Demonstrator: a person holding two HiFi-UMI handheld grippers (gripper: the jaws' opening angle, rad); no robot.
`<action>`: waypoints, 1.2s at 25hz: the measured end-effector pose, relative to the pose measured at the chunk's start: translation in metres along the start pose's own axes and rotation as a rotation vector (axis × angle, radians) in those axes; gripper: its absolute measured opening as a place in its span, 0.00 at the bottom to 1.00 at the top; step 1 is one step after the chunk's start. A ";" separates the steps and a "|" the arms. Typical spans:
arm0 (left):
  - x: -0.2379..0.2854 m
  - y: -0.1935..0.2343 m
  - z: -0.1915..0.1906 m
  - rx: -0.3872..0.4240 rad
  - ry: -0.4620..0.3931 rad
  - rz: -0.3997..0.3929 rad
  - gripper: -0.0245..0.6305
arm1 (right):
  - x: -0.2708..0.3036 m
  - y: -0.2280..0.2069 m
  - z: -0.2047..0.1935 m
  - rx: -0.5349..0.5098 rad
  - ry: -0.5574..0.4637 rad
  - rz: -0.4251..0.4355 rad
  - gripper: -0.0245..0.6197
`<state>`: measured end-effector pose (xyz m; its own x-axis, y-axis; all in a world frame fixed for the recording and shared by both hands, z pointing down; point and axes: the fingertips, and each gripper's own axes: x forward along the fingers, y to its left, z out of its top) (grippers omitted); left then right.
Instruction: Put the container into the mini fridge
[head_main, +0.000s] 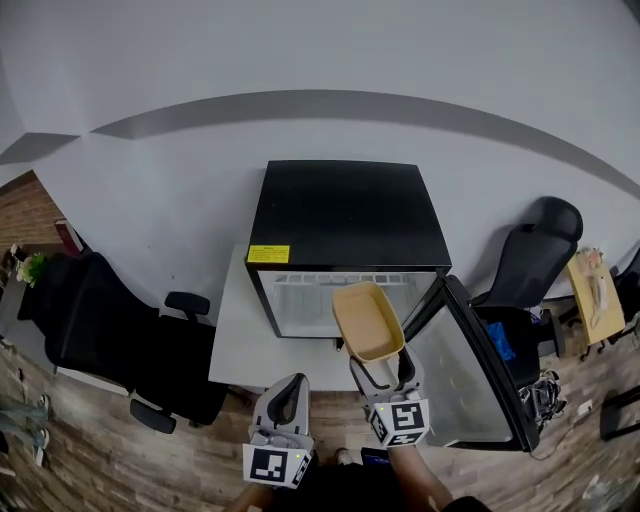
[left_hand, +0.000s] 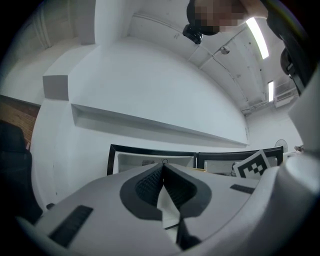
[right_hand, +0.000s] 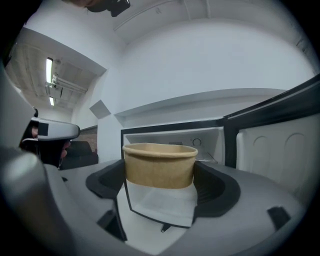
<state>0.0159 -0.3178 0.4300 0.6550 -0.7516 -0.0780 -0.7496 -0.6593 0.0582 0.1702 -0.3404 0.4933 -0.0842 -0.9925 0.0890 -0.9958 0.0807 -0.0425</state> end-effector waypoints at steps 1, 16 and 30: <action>0.006 0.004 -0.002 -0.006 0.000 -0.005 0.05 | 0.009 -0.002 -0.001 -0.003 0.000 -0.007 0.72; 0.070 0.045 -0.008 -0.031 0.001 -0.064 0.05 | 0.120 -0.050 -0.010 -0.032 0.031 -0.139 0.72; 0.101 0.061 -0.015 -0.041 0.020 -0.069 0.05 | 0.173 -0.067 -0.021 -0.066 0.079 -0.168 0.72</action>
<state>0.0372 -0.4342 0.4411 0.7069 -0.7045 -0.0633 -0.6985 -0.7094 0.0941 0.2220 -0.5159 0.5325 0.0835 -0.9824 0.1669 -0.9960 -0.0770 0.0451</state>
